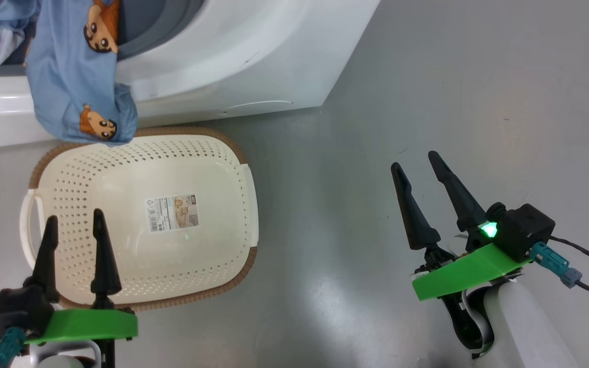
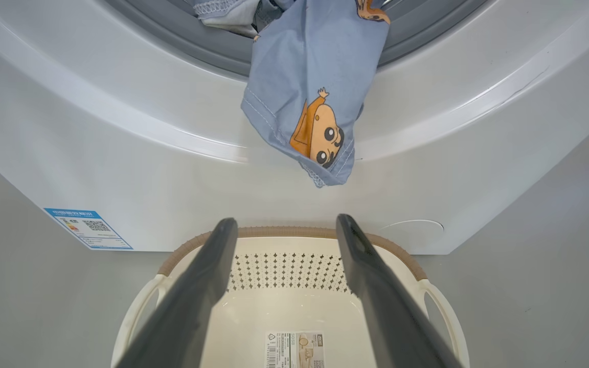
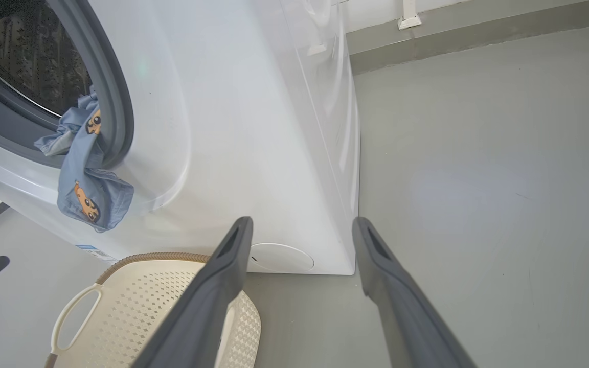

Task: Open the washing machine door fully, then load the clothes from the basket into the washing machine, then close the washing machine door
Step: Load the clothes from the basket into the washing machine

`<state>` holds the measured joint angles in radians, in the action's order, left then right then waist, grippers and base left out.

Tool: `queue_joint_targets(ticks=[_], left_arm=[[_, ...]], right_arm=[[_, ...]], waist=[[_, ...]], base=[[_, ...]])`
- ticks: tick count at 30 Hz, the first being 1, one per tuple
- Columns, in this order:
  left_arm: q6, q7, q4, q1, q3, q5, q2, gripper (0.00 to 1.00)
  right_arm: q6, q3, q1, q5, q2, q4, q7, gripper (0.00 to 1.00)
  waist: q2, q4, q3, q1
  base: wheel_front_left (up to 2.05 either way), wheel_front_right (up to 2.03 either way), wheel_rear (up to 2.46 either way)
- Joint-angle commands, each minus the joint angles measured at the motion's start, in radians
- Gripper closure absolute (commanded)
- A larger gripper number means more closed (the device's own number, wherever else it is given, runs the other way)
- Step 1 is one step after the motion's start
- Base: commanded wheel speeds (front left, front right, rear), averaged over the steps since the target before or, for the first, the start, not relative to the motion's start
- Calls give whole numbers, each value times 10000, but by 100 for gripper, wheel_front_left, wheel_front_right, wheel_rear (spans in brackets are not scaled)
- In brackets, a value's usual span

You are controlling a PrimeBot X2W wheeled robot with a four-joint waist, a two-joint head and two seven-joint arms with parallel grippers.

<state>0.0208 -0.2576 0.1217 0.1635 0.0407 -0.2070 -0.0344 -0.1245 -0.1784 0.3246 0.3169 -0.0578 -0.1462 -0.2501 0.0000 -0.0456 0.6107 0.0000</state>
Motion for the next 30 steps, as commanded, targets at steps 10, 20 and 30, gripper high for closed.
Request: queue_joint_targets(ticks=[10,20,30], left_arm=[[163,-42,-215,788,391,124,-222,0],[358,202,605,2296,487,48,-643,0],[645,1649,2368,4084,417,-573,-1068,0]], right_arm=[[-62,-170,-317,-88,76,156,-117,0],[-62,-218,-346,36,76,173,-117,0],[-62,-284,-313,174,76,221,-117,0]], waist=[[0,-141,-78,0],[0,-387,-89,0],[0,-566,109,0]], base=[[0,0,0],[0,0,0],[0,0,0]])
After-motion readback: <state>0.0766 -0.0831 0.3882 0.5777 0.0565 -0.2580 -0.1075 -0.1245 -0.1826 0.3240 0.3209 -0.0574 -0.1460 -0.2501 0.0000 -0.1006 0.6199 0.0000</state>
